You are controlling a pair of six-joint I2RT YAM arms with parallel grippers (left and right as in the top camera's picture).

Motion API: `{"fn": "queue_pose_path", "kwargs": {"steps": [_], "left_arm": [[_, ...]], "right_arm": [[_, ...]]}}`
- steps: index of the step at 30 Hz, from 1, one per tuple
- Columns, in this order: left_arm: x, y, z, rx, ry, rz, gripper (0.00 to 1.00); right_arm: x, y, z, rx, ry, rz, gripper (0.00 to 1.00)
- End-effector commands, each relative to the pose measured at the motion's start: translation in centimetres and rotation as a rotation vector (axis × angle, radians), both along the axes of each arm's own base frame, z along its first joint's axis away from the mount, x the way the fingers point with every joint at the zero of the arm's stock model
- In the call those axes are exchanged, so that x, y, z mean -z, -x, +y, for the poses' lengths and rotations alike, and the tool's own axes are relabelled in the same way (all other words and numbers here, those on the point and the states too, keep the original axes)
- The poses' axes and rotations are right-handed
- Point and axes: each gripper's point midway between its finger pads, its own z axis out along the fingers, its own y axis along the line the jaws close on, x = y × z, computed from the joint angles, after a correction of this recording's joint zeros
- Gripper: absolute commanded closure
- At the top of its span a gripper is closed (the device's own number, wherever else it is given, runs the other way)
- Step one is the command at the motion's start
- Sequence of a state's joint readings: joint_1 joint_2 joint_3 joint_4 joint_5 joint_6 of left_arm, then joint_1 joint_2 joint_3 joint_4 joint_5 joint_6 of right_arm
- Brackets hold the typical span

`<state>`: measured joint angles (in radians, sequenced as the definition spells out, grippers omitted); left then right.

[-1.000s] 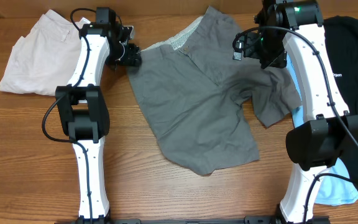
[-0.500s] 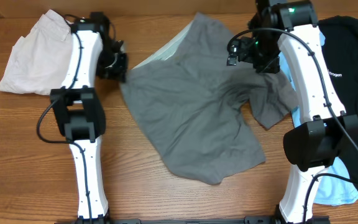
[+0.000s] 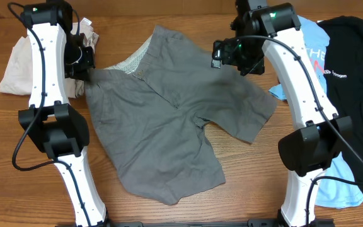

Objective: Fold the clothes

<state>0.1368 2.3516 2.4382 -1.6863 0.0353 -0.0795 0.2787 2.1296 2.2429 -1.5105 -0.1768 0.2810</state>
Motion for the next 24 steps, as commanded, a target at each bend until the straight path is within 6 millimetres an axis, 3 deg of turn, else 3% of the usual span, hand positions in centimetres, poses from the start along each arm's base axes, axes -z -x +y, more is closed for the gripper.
{"fn": "queue_pose_path", "kwargs": {"steps": [1,8,16,17,19,21,24], "left_arm": [[-2.7,1.5,0.0,-0.014,-0.047,-0.031,0.96],[-3.7,5.7,0.0,-0.019,-0.071,0.028,0.96],[-3.6,11.8,3.6,-0.138,-0.302,0.153,0.96],[-3.5,12.0,3.6,-0.139,-0.301,0.16,0.92],[-3.2,12.2,3.6,-0.137,-0.299,0.173,0.65],[-3.0,11.9,3.6,-0.136,-0.3,0.167,0.46],[-2.9,11.5,3.6,-0.135,-0.301,0.147,0.42]], "right_arm": [[-0.5,0.1,0.4,-0.001,-0.009,-0.01,0.04],[-0.5,0.4,0.3,-0.001,-0.007,-0.002,0.04],[-0.4,0.4,0.3,-0.002,-0.006,0.0,0.04],[-0.4,0.3,0.3,-0.002,-0.006,-0.002,0.03],[-0.4,0.2,0.4,-0.001,-0.008,-0.006,0.03],[-0.5,0.0,0.4,-0.002,-0.01,-0.013,0.03],[-0.4,-0.1,0.5,0.0,-0.012,-0.017,0.03]]}}
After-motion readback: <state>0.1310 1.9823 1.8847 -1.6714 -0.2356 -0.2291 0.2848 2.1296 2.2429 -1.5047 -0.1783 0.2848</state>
